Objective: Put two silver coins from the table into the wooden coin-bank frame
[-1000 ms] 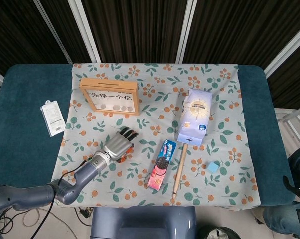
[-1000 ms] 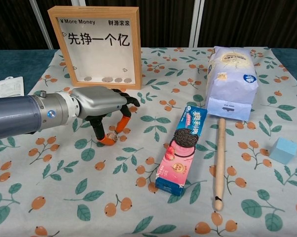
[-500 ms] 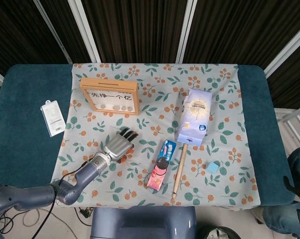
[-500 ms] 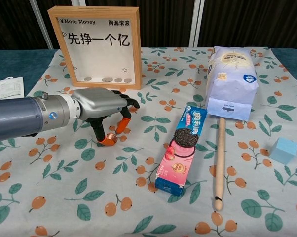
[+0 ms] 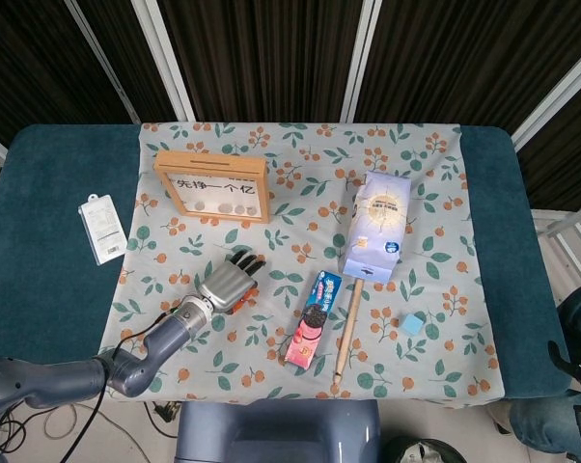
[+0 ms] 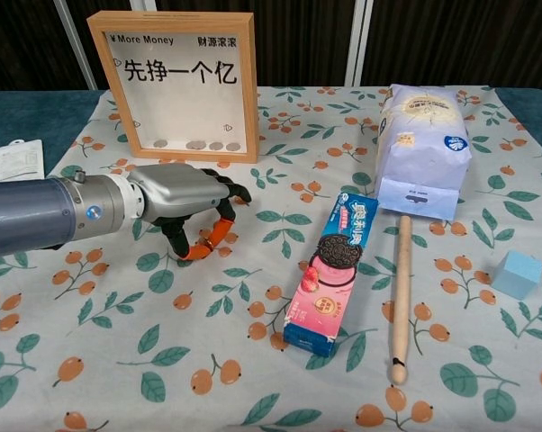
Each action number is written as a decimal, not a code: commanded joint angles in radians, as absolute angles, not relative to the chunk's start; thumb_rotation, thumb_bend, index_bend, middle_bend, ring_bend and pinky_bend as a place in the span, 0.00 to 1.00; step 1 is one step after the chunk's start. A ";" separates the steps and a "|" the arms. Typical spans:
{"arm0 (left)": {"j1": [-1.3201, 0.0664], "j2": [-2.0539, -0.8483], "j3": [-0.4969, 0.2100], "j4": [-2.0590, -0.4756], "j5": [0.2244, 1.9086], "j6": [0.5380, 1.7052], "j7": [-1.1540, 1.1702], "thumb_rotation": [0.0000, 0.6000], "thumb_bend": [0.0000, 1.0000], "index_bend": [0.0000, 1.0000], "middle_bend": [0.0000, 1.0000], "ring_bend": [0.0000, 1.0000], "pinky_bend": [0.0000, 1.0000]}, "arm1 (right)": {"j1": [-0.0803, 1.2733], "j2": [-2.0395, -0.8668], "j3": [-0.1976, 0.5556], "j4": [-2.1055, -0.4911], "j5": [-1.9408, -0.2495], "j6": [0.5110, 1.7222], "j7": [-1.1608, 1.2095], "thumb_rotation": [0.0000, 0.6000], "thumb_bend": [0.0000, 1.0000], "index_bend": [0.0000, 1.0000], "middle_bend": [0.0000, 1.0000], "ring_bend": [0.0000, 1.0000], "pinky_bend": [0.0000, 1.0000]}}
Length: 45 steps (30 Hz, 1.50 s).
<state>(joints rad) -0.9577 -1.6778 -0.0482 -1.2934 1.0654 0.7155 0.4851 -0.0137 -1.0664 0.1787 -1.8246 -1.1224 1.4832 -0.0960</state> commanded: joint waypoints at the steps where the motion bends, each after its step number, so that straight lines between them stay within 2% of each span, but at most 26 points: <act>1: -0.958 -1.675 -0.049 -1.296 1.060 0.712 0.483 1.00 0.44 0.61 0.06 0.00 0.00 | -0.014 -1.066 0.179 -1.826 -1.121 1.482 -0.096 1.00 0.37 0.11 0.09 0.05 0.00; 13: -0.962 -1.660 -0.070 -1.313 1.037 0.718 0.472 1.00 0.49 0.64 0.08 0.00 0.00 | -0.013 -1.065 0.177 -1.828 -1.117 1.480 -0.099 1.00 0.37 0.11 0.09 0.05 0.00; 18: -0.975 -1.617 -0.095 -1.360 1.014 0.714 0.467 1.00 0.49 0.64 0.08 0.00 0.00 | -0.012 -1.066 0.178 -1.828 -1.115 1.480 -0.101 1.00 0.37 0.11 0.09 0.05 0.00; 25: -1.011 -1.416 -0.190 -1.563 0.954 0.676 0.405 1.00 0.49 0.64 0.08 0.00 0.00 | -0.011 -1.067 0.180 -1.828 -1.112 1.483 -0.102 1.00 0.37 0.11 0.09 0.05 0.00; 30: -1.027 -1.258 -0.253 -1.672 0.933 0.759 0.447 1.00 0.49 0.65 0.09 0.00 0.00 | -0.012 -1.068 0.182 -1.829 -1.108 1.486 -0.102 1.00 0.37 0.11 0.09 0.05 0.00; 35: -1.066 -1.105 -0.311 -1.756 0.786 0.726 0.437 1.00 0.49 0.66 0.09 0.00 0.00 | -0.011 -1.071 0.180 -1.831 -1.108 1.486 -0.107 1.00 0.37 0.11 0.09 0.05 0.00; 39: -1.119 -1.014 -0.333 -1.756 0.667 0.660 0.414 1.00 0.50 0.66 0.09 0.00 0.00 | -0.011 -1.074 0.178 -1.832 -1.112 1.488 -0.111 1.00 0.37 0.11 0.09 0.05 0.00; 45: -1.202 -0.993 -0.306 -1.630 0.542 0.594 0.413 1.00 0.51 0.66 0.09 0.00 0.00 | -0.010 -1.076 0.176 -1.831 -1.113 1.485 -0.113 1.00 0.37 0.11 0.09 0.05 0.00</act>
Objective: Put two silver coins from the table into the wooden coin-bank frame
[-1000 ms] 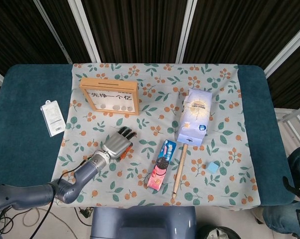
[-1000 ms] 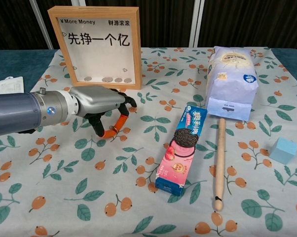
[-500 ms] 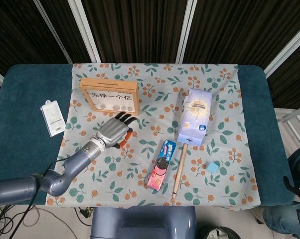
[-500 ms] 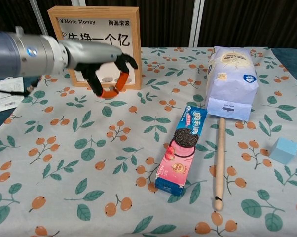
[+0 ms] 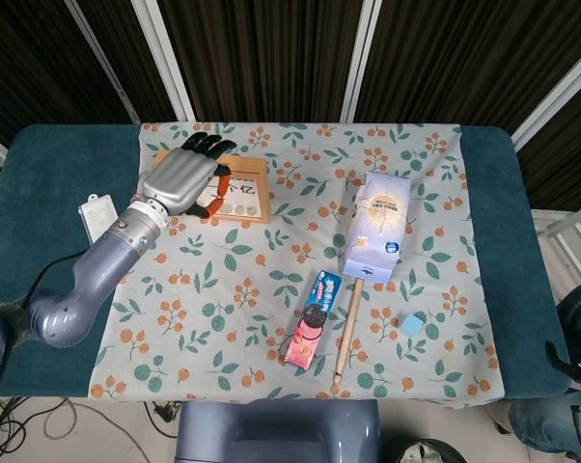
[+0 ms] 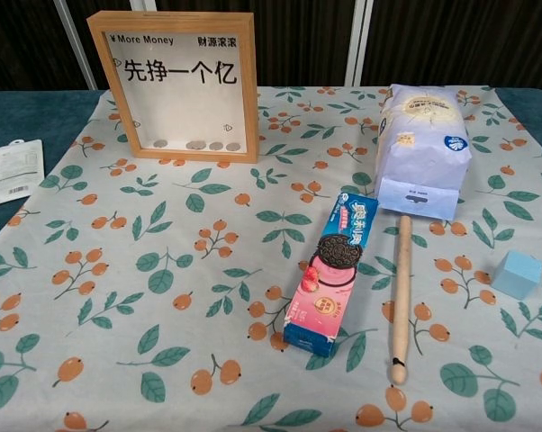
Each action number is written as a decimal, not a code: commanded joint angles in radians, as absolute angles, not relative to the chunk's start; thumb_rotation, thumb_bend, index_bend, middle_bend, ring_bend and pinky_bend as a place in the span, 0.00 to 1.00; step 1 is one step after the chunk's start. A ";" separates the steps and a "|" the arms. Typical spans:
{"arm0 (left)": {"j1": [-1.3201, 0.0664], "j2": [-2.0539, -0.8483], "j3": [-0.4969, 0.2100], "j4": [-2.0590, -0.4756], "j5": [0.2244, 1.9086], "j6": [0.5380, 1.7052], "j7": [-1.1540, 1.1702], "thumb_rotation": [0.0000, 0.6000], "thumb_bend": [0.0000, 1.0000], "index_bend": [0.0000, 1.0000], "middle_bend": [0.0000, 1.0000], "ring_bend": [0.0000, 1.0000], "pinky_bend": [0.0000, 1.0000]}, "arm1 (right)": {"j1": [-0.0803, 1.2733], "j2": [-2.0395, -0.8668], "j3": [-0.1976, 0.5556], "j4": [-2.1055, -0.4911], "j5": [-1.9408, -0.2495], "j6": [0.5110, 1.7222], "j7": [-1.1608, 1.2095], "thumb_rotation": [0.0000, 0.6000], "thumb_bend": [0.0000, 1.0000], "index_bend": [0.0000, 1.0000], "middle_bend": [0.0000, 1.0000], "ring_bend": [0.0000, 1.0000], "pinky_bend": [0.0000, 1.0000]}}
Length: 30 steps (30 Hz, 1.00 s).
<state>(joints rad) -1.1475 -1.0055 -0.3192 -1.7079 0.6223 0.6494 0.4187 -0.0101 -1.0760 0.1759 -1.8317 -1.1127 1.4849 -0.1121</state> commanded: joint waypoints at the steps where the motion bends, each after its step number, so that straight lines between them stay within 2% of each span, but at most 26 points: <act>1: -1.214 -0.994 -0.299 -1.610 0.521 0.577 0.412 1.00 0.51 0.66 0.09 0.00 0.00 | -0.010 -1.076 0.176 -1.831 -1.113 1.485 -0.113 1.00 0.37 0.11 0.09 0.05 0.00; 4: -1.267 -1.010 -0.271 -1.517 0.450 0.501 0.402 1.00 0.51 0.66 0.09 0.00 0.00 | -0.010 -1.076 0.176 -1.831 -1.111 1.485 -0.114 1.00 0.37 0.11 0.09 0.05 0.00; 9: -1.365 -1.074 -0.179 -1.334 0.385 0.394 0.407 1.00 0.51 0.66 0.09 0.00 0.00 | -0.010 -1.076 0.178 -1.830 -1.109 1.488 -0.117 1.00 0.37 0.11 0.09 0.05 0.00; 21: -1.408 -1.178 -0.072 -1.175 0.399 0.438 0.373 1.00 0.51 0.65 0.09 0.00 0.00 | -0.009 -1.077 0.180 -1.828 -1.107 1.488 -0.116 1.00 0.37 0.11 0.09 0.05 0.00; 30: -1.417 -1.232 -0.062 -1.106 0.435 0.393 0.317 1.00 0.52 0.65 0.09 0.00 0.00 | -0.008 -1.082 0.179 -1.827 -1.106 1.490 -0.122 1.00 0.37 0.11 0.09 0.05 0.00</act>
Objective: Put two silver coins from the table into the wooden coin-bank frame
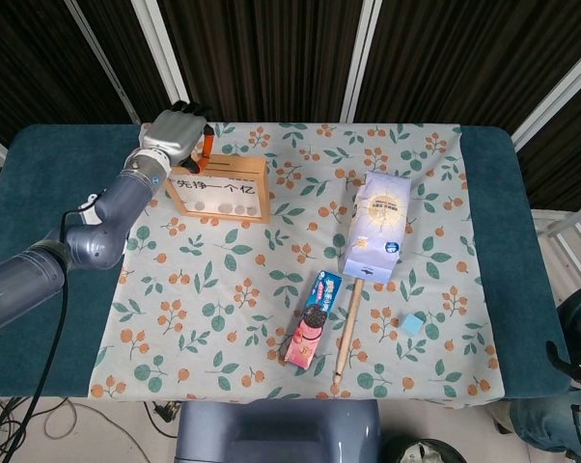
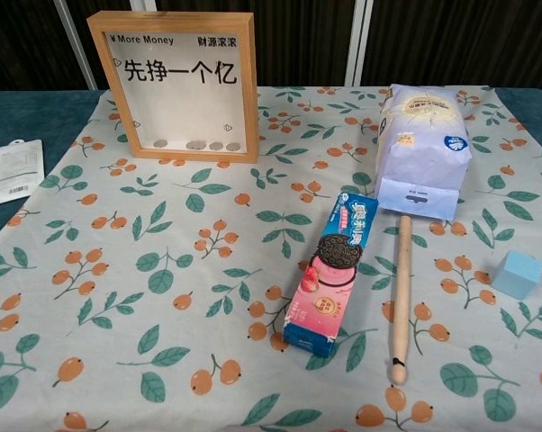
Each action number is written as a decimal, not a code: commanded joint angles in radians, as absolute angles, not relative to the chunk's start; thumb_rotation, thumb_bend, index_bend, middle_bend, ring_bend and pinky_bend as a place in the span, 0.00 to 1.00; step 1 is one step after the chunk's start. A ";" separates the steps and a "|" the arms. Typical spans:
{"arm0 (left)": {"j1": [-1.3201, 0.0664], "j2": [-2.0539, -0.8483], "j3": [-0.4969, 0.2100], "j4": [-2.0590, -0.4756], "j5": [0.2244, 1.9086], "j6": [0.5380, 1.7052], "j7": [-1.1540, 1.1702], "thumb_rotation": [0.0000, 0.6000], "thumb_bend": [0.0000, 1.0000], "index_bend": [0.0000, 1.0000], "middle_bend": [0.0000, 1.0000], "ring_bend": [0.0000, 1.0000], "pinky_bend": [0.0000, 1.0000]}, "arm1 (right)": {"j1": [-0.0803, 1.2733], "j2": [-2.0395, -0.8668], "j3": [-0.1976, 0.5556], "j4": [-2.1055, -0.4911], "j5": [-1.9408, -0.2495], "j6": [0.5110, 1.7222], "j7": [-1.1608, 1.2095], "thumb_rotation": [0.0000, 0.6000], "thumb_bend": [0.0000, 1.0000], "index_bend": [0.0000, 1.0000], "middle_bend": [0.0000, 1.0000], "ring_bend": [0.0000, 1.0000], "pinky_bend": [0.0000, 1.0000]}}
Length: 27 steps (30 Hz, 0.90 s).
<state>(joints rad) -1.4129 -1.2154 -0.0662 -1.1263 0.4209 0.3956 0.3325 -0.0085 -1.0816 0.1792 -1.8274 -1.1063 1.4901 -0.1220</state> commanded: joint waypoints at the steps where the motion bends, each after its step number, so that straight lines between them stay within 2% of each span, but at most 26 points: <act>1: -1.418 -1.235 -0.063 -1.102 0.437 0.385 0.307 1.00 0.52 0.65 0.09 0.00 0.00 | -0.008 -1.083 0.179 -1.827 -1.106 1.490 -0.122 1.00 0.37 0.11 0.09 0.05 0.00; 27: -1.436 -1.281 -0.028 -1.022 0.515 0.325 0.173 1.00 0.51 0.59 0.08 0.00 0.00 | -0.008 -1.084 0.180 -1.826 -1.104 1.492 -0.128 1.00 0.37 0.11 0.09 0.05 0.00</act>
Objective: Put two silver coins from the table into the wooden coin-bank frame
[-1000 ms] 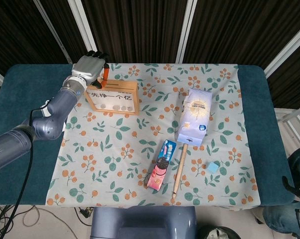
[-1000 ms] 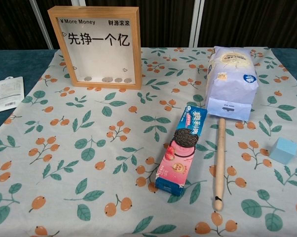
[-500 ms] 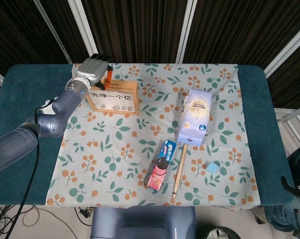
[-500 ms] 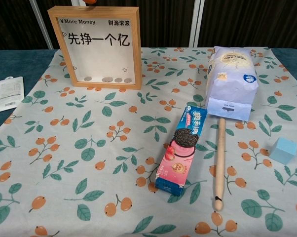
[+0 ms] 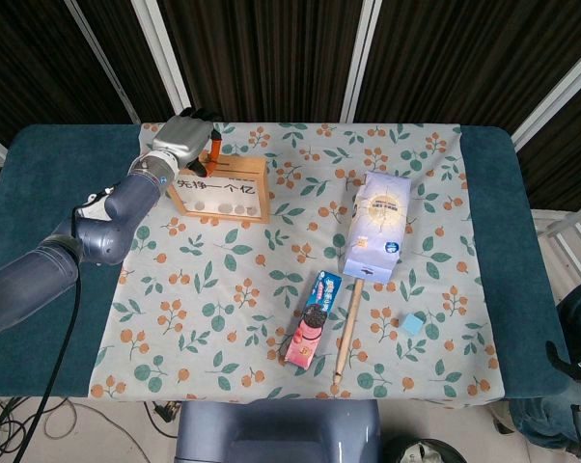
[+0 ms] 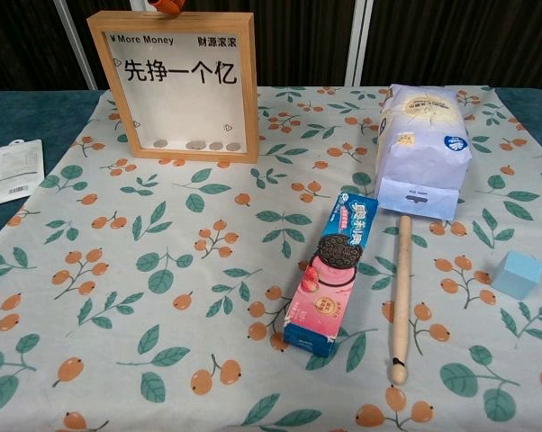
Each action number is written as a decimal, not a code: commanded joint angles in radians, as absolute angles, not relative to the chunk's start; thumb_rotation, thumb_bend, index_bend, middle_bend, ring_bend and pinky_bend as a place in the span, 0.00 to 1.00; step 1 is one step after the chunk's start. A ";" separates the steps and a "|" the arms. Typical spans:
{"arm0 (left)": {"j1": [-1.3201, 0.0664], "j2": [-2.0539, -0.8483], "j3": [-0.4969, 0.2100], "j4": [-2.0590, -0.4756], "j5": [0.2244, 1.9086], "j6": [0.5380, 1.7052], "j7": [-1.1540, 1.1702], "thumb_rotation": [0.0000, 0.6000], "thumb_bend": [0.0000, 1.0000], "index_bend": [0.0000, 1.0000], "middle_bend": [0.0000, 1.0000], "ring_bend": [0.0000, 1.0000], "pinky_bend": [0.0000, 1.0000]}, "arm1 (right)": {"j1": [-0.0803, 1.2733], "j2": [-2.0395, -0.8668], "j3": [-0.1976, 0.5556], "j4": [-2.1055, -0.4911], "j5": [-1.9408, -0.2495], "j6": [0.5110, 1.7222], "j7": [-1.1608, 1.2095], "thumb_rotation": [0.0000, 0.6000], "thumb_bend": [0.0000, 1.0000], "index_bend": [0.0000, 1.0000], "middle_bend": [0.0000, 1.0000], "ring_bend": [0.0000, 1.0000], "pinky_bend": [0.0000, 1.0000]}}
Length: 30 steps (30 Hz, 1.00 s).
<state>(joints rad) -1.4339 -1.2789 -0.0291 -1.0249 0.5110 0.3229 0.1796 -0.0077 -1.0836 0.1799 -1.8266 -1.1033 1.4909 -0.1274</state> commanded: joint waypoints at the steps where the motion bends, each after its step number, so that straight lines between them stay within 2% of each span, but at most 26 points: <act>1: -1.437 -1.282 -0.026 -1.021 0.517 0.324 0.170 1.00 0.51 0.59 0.08 0.00 0.00 | -0.008 -1.084 0.180 -1.826 -1.104 1.492 -0.129 1.00 0.37 0.11 0.09 0.05 0.00; 15: -1.451 -1.289 0.004 -1.012 0.527 0.320 0.143 1.00 0.50 0.53 0.07 0.00 0.00 | -0.011 -1.081 0.182 -1.831 -1.104 1.497 -0.124 1.00 0.37 0.11 0.09 0.05 0.00; 30: -1.463 -1.289 0.028 -1.018 0.530 0.330 0.130 1.00 0.50 0.52 0.07 0.00 0.00 | -0.011 -1.081 0.182 -1.833 -1.105 1.498 -0.127 1.00 0.37 0.11 0.09 0.05 0.00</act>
